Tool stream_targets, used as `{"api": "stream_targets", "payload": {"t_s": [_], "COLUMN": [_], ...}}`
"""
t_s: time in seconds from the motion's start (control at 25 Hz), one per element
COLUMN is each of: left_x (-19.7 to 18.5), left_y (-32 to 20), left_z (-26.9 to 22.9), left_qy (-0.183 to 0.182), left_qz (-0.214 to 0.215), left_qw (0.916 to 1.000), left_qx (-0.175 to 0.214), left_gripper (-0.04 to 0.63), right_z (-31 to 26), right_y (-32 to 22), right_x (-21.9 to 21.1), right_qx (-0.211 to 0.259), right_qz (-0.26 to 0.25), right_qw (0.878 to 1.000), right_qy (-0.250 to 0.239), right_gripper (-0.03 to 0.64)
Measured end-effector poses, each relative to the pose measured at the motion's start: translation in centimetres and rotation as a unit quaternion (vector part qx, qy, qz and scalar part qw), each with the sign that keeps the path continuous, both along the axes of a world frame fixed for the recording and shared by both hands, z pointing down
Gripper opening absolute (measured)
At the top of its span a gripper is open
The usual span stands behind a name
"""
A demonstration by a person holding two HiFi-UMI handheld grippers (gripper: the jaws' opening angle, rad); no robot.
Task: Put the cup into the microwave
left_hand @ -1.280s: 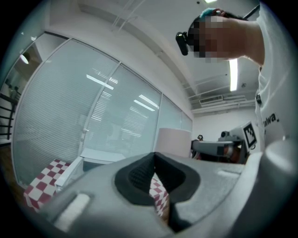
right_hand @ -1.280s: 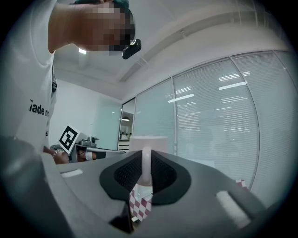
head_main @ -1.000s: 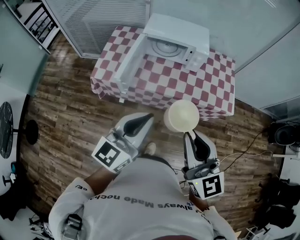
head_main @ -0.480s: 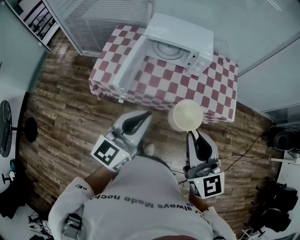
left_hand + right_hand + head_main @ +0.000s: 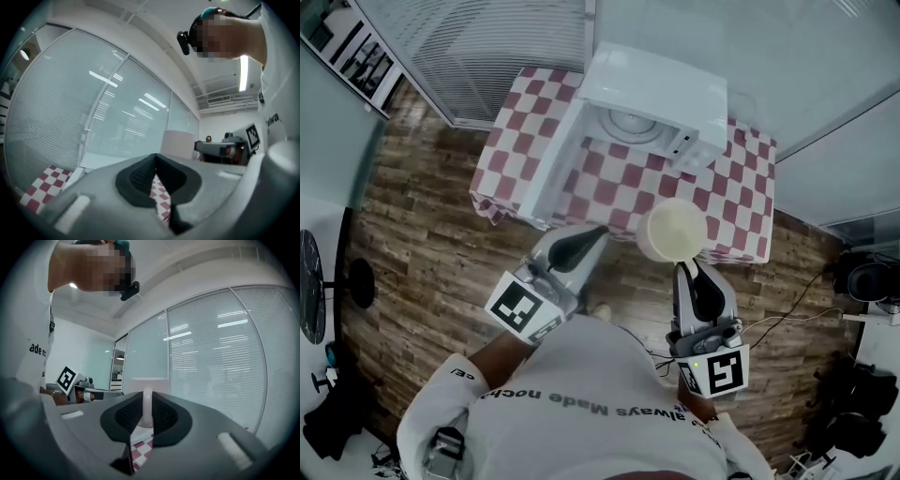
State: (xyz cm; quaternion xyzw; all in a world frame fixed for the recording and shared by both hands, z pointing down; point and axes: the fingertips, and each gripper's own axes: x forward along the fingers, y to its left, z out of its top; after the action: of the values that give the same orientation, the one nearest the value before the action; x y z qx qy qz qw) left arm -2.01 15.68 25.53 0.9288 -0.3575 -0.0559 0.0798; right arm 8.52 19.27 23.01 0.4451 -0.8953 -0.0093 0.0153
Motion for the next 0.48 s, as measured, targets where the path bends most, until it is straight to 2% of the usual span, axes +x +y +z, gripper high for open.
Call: {"api": "stream_targets", "payload": {"t_s": [0.48], "left_x": [-2.4], "left_y": [-11.2], "left_z": [-0.1], "left_qy": [0.005], "left_qz": [0.034], "left_qw": [0.9994], "left_qx": [0.003], "left_gripper": [0.005], "right_z": [-0.4], "right_y": [-11.2], "right_x": [-3.0], "right_qx": [0.006], "right_qz": [0.025], "right_qw": [1.000], "right_qy": [0.006], "right_gripper": [0.038]}}
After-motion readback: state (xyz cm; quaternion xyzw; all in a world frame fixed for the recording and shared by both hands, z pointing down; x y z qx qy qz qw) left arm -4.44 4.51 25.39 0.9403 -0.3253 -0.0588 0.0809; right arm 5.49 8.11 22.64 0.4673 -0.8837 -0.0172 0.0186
